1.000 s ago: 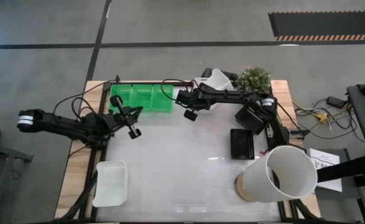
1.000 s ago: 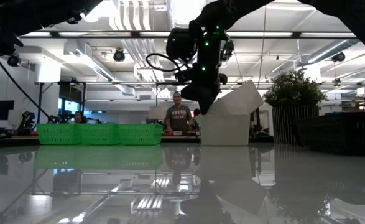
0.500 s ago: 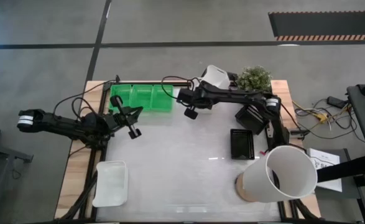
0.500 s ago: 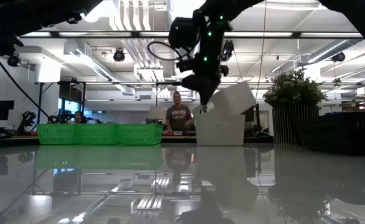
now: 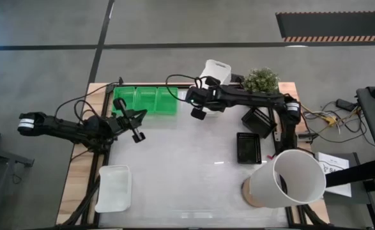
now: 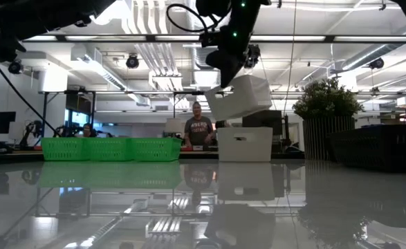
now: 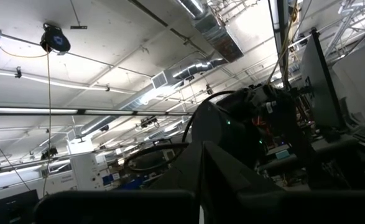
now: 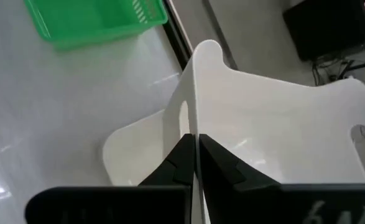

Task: Stack baskets by color
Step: Stack the middle right white bin on top of the top white bin, then stack the left black bin on top of the right black bin

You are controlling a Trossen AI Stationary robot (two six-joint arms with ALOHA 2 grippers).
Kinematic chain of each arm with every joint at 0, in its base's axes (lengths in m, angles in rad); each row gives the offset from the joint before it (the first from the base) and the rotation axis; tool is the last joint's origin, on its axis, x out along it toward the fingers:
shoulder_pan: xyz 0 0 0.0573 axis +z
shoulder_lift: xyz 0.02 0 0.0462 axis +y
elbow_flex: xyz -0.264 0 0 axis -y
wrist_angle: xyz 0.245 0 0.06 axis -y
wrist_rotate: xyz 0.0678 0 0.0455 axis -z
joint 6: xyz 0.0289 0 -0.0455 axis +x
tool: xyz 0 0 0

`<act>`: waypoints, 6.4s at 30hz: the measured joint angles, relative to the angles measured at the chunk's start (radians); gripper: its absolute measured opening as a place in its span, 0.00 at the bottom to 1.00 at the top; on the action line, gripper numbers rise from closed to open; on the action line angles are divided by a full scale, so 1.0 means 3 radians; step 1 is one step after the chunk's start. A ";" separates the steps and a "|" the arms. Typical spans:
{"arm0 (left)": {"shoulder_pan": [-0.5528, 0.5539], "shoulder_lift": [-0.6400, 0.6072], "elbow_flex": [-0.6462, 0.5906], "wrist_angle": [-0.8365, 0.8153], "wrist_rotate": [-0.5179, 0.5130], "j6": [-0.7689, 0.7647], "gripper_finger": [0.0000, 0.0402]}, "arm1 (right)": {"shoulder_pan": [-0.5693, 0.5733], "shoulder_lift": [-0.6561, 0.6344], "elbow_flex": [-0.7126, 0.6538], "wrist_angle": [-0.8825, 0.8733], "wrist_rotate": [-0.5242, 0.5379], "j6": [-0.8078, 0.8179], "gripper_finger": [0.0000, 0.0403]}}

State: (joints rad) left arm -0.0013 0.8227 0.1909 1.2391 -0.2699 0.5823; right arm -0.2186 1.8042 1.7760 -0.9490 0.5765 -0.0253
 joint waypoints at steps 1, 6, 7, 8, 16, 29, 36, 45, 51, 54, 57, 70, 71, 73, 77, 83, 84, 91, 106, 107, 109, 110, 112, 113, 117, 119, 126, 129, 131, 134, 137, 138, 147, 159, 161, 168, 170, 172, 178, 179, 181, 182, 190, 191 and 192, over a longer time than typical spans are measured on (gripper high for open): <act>0.0000 -0.0001 0.0000 -0.0001 0.0000 0.0000 0.00 | 0.0005 -0.0005 0.0000 0.0020 0.0002 -0.0035 0.02; 0.0000 0.0000 0.0000 -0.0001 0.0000 0.0000 0.00 | 0.0032 -0.0009 0.0000 0.0024 -0.0043 -0.0349 0.02; 0.0000 0.0000 0.0000 -0.0001 0.0000 0.0000 0.00 | 0.0037 -0.0010 0.0000 0.0025 -0.0087 -0.0428 0.02; -0.0001 0.0000 0.0000 -0.0001 0.0000 0.0000 0.00 | 0.0038 -0.0017 0.0000 0.0025 -0.0121 -0.0487 0.02; -0.0001 -0.0001 -0.0004 0.0000 0.0000 -0.0001 0.00 | 0.0030 -0.0263 -0.0047 0.0077 -0.0285 -0.0756 0.02; 0.0000 0.0028 -0.0004 0.0005 0.0000 -0.0004 0.00 | 0.0023 -0.1044 -0.0998 0.1145 -0.0704 -0.1012 0.02; 0.0000 0.0028 -0.0004 0.0003 0.0000 -0.0004 0.00 | 0.0005 -0.1470 -0.1564 0.1385 -0.1041 -0.1126 0.02; -0.0001 0.0028 -0.0004 0.0003 0.0000 -0.0003 0.00 | -0.0103 -0.1941 -0.2104 0.1712 -0.1163 -0.1194 0.02; -0.0001 0.0028 -0.0004 0.0003 0.0000 -0.0003 0.00 | -0.0172 -0.2082 -0.2530 0.2169 -0.1163 -0.1314 0.02; 0.0000 0.0028 -0.0001 0.0003 0.0000 -0.0003 0.00 | -0.0190 -0.2083 -0.2634 0.2304 -0.1163 -0.1394 0.02; -0.0001 0.0028 -0.0001 0.0004 0.0000 -0.0003 0.00 | -0.0198 -0.2075 -0.2656 0.2330 -0.1162 -0.1439 0.02; 0.0000 0.0052 0.0013 0.0007 0.0000 -0.0001 0.00 | -0.0316 -0.2037 -0.2665 0.2332 -0.1242 -0.1696 0.02; 0.0000 0.0059 0.0013 0.0007 0.0000 -0.0001 0.00 | -0.0336 -0.2037 -0.2665 0.2331 -0.1307 -0.1684 0.02; 0.0000 0.0072 0.0015 0.0004 0.0000 -0.0001 0.00 | -0.0387 -0.2037 -0.2667 0.2328 -0.1461 -0.1685 0.02; 0.0000 0.0074 0.0015 0.0004 0.0000 -0.0001 0.00 | -0.0434 -0.2028 -0.2699 0.2312 -0.1703 -0.1899 0.02; 0.0000 0.0071 0.0017 0.0002 0.0000 -0.0001 0.00 | -0.0462 -0.2025 -0.2827 0.2315 -0.1757 -0.2083 0.02; 0.0000 0.0071 0.0017 0.0004 0.0000 0.0000 0.00 | -0.0478 -0.2024 -0.2839 0.2313 -0.1754 -0.2073 0.02; 0.0000 0.0072 0.0017 0.0004 0.0000 0.0000 0.00 | -0.0538 -0.2024 -0.2865 0.2394 -0.1774 -0.2069 0.02; 0.0000 0.0071 0.0018 0.0006 0.0000 0.0000 0.00 | -0.0540 -0.2024 -0.3108 0.2759 -0.1849 -0.1984 0.02; 0.0000 0.0070 0.0018 0.0005 0.0000 0.0000 0.00 | -0.0540 -0.2024 -0.3123 0.2771 -0.1848 -0.1984 0.02; 0.0000 0.0070 0.0018 0.0007 0.0000 0.0000 0.00 | -0.0540 -0.2024 -0.3151 0.2807 -0.1847 -0.1984 0.02; 0.0000 0.0070 0.0018 0.0007 0.0000 0.0000 0.00 | -0.0540 -0.2024 -0.3165 0.2831 -0.1847 -0.1984 0.02; 0.0000 0.0070 0.0018 0.0006 0.0000 0.0000 0.00 | -0.0540 -0.2024 -0.3192 0.2882 -0.1844 -0.1984 0.02; 0.0000 0.0070 0.0018 0.0007 0.0000 0.0000 0.00 | -0.0540 -0.2024 -0.3202 0.2894 -0.1843 -0.1984 0.02; 0.0000 0.0067 0.0019 0.0008 0.0000 0.0000 0.00 | -0.0540 -0.2024 -0.3260 0.2958 -0.1842 -0.1984 0.02; 0.0000 0.0070 0.0019 0.0008 0.0000 0.0000 0.00 | -0.0540 -0.2024 -0.3279 0.2976 -0.1842 -0.1984 0.02; 0.0000 0.0070 0.0019 0.0029 0.0000 0.0001 0.00 | -0.0540 -0.1992 -0.3328 0.3095 -0.1843 -0.1984 0.02; 0.0000 0.0070 0.0019 0.0032 0.0000 0.0000 0.00 | -0.0540 -0.1886 -0.3328 0.3117 -0.1845 -0.2002 0.02; 0.0000 0.0070 0.0019 0.0032 0.0000 0.0001 0.00 | -0.0540 -0.1780 -0.3325 0.3116 -0.1836 -0.2014 0.02; 0.0000 0.0071 0.0019 0.0032 0.0000 0.0001 0.00 | -0.0540 -0.1650 -0.3320 0.3104 -0.1831 -0.2037 0.02; 0.0000 0.0071 0.0019 0.0031 0.0000 0.0001 0.00 | -0.0540 -0.1555 -0.3296 0.3111 -0.1833 -0.2002 0.02; 0.0000 0.0071 0.0019 0.0031 0.0000 0.0001 0.00 | -0.0540 -0.1524 -0.3291 0.3109 -0.1832 -0.1989 0.02; 0.0000 0.0079 0.0019 0.0031 0.0000 0.0001 0.00 | -0.0540 -0.1414 -0.3251 0.3106 -0.1824 -0.1870 0.07; 0.0000 0.0088 0.0019 0.0030 0.0000 0.0001 0.00 | -0.0530 -0.1749 -0.3251 0.3076 -0.1739 -0.1737 0.25; 0.0000 0.0088 0.0019 0.0029 -0.0001 0.0001 0.00 | -0.0518 -0.1851 -0.3251 0.3054 -0.1738 -0.1686 0.26; 0.0000 0.0088 0.0019 0.0030 -0.0001 0.0001 0.00 | -0.0368 -0.2273 -0.3251 0.2941 -0.1745 -0.1167 0.23; 0.0002 0.0088 0.0019 0.0027 -0.0001 0.0002 0.00 | -0.0281 -0.2368 -0.3251 0.2924 -0.1744 -0.0947 0.21; 0.0004 0.0088 0.0018 0.0026 -0.0005 0.0004 0.00 | -0.0173 -0.2442 -0.3256 0.2918 -0.1745 -0.0768 0.19; 0.0004 0.0088 0.0015 0.0021 -0.0090 0.0000 0.00 | 0.0218 -0.2444 -0.3268 0.2932 -0.1659 -0.0650 0.12; 0.0004 0.0088 0.0015 0.0019 -0.0090 -0.0011 0.00 | 0.0272 -0.2423 -0.3268 0.2949 -0.1581 -0.0643 0.11; 0.0004 0.0089 0.0015 -0.0033 -0.0090 -0.0222 0.00 | 0.0361 -0.2361 -0.3284 0.3041 -0.1404 -0.0625 0.09; 0.0004 0.0099 0.0015 -0.0062 -0.0090 -0.0411 0.00 | 0.0398 -0.2317 -0.3301 0.3125 -0.1362 -0.0619 0.08; 0.0004 0.0439 0.0026 -0.0264 -0.0090 -0.1790 0.00 | 0.0549 -0.1988 -0.3344 0.3666 -0.1435 -0.0789 0.03; 0.0004 0.0512 0.0033 -0.0273 -0.0090 -0.1953 0.00 | 0.0555 -0.1966 -0.3346 0.3679 -0.1469 -0.0813 0.03; 0.0004 0.0587 0.0041 -0.0274 -0.0091 -0.2104 0.00 | 0.0555 -0.1960 -0.3348 0.3683 -0.1520 -0.0828 0.03</act>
State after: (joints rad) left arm -0.0002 0.9986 0.2033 1.1569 -0.2971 -0.0490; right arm -0.0521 1.2162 0.7717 0.1558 0.1204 -0.2737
